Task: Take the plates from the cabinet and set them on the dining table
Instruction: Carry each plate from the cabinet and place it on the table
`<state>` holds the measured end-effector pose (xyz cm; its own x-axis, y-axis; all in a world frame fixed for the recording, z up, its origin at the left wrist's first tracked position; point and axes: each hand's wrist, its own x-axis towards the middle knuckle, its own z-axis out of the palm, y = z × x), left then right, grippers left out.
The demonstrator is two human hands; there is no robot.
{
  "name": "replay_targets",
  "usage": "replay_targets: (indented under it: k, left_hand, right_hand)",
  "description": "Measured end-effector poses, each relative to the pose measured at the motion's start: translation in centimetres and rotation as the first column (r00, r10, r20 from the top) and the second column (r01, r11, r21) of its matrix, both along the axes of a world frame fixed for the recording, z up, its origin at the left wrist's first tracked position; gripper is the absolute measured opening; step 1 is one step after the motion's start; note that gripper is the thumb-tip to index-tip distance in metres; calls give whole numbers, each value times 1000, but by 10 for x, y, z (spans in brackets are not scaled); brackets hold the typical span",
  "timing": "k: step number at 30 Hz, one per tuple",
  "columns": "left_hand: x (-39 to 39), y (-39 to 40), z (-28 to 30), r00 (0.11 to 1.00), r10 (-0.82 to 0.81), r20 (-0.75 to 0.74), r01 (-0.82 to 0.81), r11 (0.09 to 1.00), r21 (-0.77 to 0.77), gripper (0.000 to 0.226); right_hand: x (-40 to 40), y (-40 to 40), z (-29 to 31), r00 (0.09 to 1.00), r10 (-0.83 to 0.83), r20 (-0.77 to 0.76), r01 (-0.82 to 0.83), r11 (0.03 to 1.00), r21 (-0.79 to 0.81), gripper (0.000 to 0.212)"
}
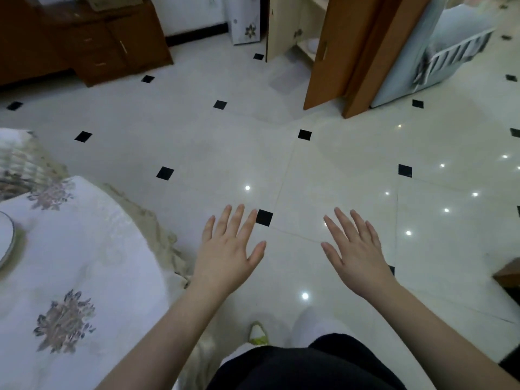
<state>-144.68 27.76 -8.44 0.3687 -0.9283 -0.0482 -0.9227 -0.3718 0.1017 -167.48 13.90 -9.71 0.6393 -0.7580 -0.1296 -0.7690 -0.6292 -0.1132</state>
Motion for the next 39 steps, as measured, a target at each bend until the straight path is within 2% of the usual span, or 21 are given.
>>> replay_targets:
  k: [9, 16, 22, 30, 35, 39]
  left_hand:
    - [37, -139, -11, 998, -59, -22, 60, 997, 52, 68]
    - [72, -245, -1, 1000, -12, 25, 12, 1000, 12, 64]
    - [116, -293, -11, 1000, 18, -20, -17, 999, 35, 67]
    - [254, -377, -31, 1000, 3, 16, -3, 1000, 18, 68]
    - [358, -436, -21, 1000, -29, -3, 29, 1000, 5, 67]
    - [431, -516, -10, 997, -67, 26, 68, 996, -58, 67]
  right_hand:
    - [60, -135, -22, 996, 85, -29, -86, 995, -41, 61]
    - [121, -251, -13, 980, 198, 1, -198, 979, -39, 61]
    - [189, -312, -12, 972, 236, 5, -236, 972, 1, 60]
    - [321, -384, -28, 969, 246, -27, -246, 969, 1, 63]
    - [400, -433, -18, 989, 146, -18, -146, 989, 1, 63]
    - [447, -490, -5, 997, 77, -15, -78, 996, -32, 61]
